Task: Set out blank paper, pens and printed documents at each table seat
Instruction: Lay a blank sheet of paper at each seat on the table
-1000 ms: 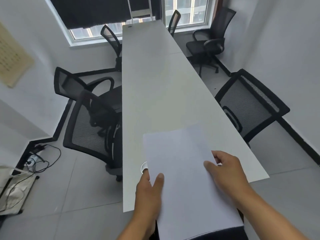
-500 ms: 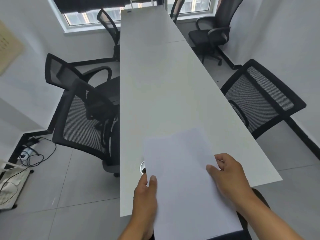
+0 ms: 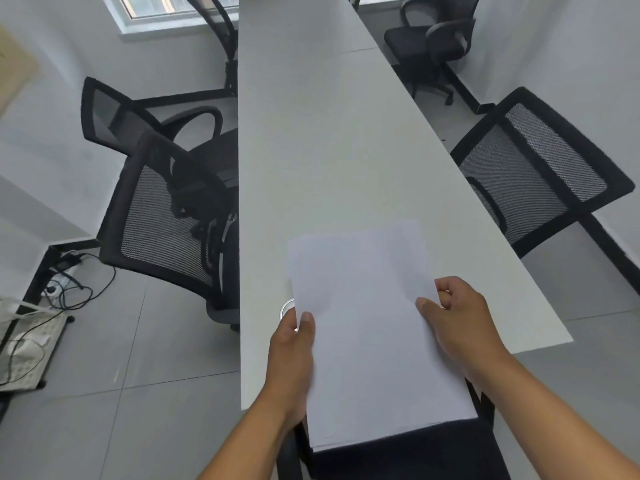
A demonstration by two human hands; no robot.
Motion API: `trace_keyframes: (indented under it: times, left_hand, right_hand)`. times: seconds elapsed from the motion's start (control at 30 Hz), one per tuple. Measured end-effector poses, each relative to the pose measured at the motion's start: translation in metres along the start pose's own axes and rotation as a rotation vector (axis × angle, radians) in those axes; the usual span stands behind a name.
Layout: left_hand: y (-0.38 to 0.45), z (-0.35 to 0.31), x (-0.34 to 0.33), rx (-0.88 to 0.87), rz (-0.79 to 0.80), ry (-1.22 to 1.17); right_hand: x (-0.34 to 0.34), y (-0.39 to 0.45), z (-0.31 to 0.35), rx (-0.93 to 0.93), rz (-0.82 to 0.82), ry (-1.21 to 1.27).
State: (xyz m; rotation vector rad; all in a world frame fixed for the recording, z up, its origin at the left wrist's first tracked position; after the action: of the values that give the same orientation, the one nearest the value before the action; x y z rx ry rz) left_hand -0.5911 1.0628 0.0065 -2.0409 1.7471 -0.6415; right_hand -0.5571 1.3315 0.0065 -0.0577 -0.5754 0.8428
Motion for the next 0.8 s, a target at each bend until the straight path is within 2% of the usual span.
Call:
trace_keyframes:
  times: [0.13,0.27,0.4,0.6,0.8]
  left_hand:
    - [0.008,0.003,0.0,0.01,0.007,-0.008]
    - [0.014,0.009,0.005,0.017,-0.015,-0.019]
    - [0.017,0.013,0.014,0.044,-0.05,-0.027]
    - [0.018,0.012,0.025,0.044,-0.102,-0.033]
    - [0.016,0.004,0.035,0.024,-0.119,-0.092]
  right_hand:
    - [-0.005,0.004,-0.006,-0.003,-0.005,0.015]
    - [-0.009,0.015,-0.016,0.044,-0.024,-0.072]
    - [-0.004,0.031,-0.02,0.128,-0.067,-0.201]
    - [0.006,0.048,-0.03,0.261,-0.169,-0.529]
    - [0.002,0.051,-0.039,0.299,-0.177,-0.649]
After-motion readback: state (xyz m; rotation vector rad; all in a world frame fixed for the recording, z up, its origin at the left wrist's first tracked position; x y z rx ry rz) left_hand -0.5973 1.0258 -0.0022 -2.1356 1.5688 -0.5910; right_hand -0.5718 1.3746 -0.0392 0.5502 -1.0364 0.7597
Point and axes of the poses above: each hand's wrist, its own y-axis towards the middle knuckle, its own x-axis out of the back of the hand, z = x × y, the point moved 5 cm from there along y, towards the middle knuckle, and after that the axes turned 12 degrees about -z, right-handed, at the moved point
